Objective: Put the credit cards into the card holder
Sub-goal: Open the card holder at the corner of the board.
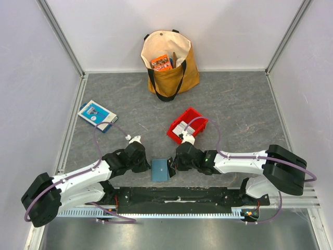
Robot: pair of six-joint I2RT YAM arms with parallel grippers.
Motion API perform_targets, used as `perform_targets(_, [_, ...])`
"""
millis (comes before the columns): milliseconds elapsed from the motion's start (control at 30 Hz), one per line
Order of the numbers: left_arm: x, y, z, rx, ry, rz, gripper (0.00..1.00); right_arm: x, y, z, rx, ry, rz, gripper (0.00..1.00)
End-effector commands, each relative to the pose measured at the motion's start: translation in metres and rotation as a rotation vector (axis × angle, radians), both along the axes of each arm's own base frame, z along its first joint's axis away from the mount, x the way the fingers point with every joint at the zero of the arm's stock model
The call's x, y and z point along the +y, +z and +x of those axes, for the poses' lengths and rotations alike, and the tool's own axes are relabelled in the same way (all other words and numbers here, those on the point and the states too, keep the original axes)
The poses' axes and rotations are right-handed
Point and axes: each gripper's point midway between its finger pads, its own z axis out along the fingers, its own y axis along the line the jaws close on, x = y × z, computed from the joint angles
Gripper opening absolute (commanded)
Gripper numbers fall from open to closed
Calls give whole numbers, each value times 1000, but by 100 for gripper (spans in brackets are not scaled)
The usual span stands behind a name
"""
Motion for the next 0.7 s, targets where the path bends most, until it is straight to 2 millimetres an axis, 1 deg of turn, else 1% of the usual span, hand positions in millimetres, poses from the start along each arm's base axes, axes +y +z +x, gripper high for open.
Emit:
perform_targets(0, [-15, 6, 4, -4, -1, -68, 2, 14, 19, 3, -18, 12, 56, 0])
perform_targets(67, [-18, 6, 5, -5, -7, -81, 2, 14, 22, 3, -23, 13, 65, 0])
perform_targets(200, [-19, -1, 3, 14, -12, -81, 2, 17, 28, 1, -20, 25, 86, 0])
perform_targets(333, [-18, -7, 1, 35, -6, -67, 2, 16, 27, -2, -7, 24, 95, 0])
perform_targets(400, [-18, -9, 0, 42, -5, -62, 2, 24, 38, -1, -17, 29, 154, 0])
perform_targets(567, [-20, -12, 2, 45, -7, -56, 2, 28, 61, 0, -46, 33, 225, 0])
perform_targets(667, [-24, -13, 5, 49, -14, -49, 2, 31, 69, 0, -58, 49, 245, 0])
